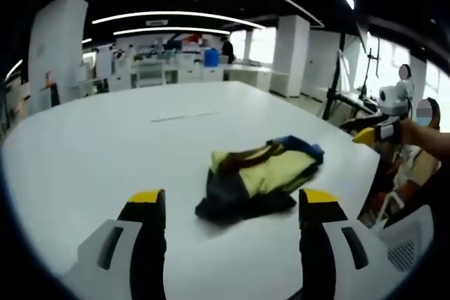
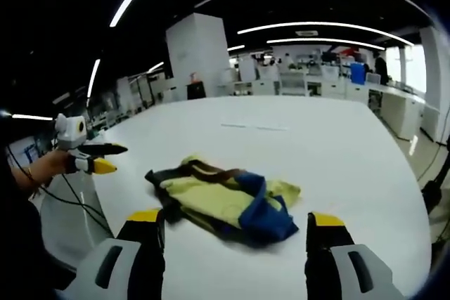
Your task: Fold the garment on the visible template until the final outline fits inside the template.
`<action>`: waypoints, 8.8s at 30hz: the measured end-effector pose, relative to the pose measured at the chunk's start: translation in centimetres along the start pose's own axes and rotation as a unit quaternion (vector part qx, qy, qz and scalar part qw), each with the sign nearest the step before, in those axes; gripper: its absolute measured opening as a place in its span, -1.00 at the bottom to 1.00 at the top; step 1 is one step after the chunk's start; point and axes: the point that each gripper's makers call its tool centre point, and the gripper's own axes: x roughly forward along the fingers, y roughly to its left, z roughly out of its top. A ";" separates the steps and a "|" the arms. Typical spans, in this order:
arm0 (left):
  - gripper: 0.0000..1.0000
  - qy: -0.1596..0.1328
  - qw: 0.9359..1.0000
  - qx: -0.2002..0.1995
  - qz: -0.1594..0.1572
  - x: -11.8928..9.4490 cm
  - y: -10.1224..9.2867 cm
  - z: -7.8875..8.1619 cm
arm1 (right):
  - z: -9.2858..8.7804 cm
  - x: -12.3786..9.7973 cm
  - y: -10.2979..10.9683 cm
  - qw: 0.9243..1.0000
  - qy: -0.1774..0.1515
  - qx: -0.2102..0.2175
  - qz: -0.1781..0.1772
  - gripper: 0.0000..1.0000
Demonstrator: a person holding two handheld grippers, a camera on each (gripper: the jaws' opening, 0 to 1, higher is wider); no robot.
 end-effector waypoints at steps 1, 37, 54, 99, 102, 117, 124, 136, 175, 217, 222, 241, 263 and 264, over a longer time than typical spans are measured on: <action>0.46 0.001 1.000 -0.001 0.000 0.2 0.1 -0.1 | 0.0 0.3 -0.1 1.000 0.001 0.001 0.001 0.62; 0.04 0.063 0.996 -0.038 -0.047 7.5 2.7 -3.0 | -0.7 8.6 -2.1 0.997 0.052 0.032 0.039 -0.03; -0.54 0.093 0.991 -0.053 -0.079 9.6 2.7 -4.8 | -1.9 10.1 -3.6 0.994 0.079 0.064 0.028 -0.59; -1.00 -0.009 0.999 -0.014 -0.032 6.4 1.8 4.0 | 4.9 6.7 -3.2 0.999 0.021 0.031 0.015 -1.00; -1.00 -0.023 0.999 -0.008 -0.031 6.3 1.8 5.3 | 5.7 6.7 -3.4 1.000 0.019 0.018 0.011 -1.00; -1.00 -0.087 0.996 0.003 -0.006 7.9 3.5 11.3 | 10.2 7.1 -6.6 0.999 -0.017 0.000 -0.037 -1.00; -1.00 -0.116 0.993 0.013 0.014 9.6 4.7 14.2 | 13.4 7.4 -8.9 0.994 -0.066 0.004 -0.087 -1.00; -1.00 -0.111 0.993 0.023 0.045 15.4 8.0 14.9 | 14.5 12.1 -12.5 0.989 -0.078 0.040 -0.122 -1.00; -1.00 0.009 0.996 -0.009 0.089 28.4 15.2 5.1 | 6.3 26.2 -19.3 0.981 0.056 0.111 -0.147 -1.00; 0.29 -0.010 0.999 0.032 -0.026 16.5 7.2 6.9 | 7.4 15.7 -4.5 0.992 0.081 0.017 0.091 0.57; 0.33 -0.005 0.999 0.032 -0.039 14.9 5.8 6.0 | 6.2 13.9 -3.2 0.992 0.083 0.010 0.099 0.54; 0.28 0.017 0.998 0.025 -0.062 10.2 0.4 1.6 | 0.6 9.6 0.4 0.988 0.109 0.009 0.109 0.37; -0.06 0.051 0.994 0.055 -0.074 10.4 -5.2 -2.9 | -4.2 8.7 1.1 0.992 0.105 0.012 0.063 -0.17; -0.09 0.051 0.994 0.058 -0.072 10.5 -5.4 -2.9 | -4.3 8.7 1.0 0.993 0.104 0.012 0.059 -0.19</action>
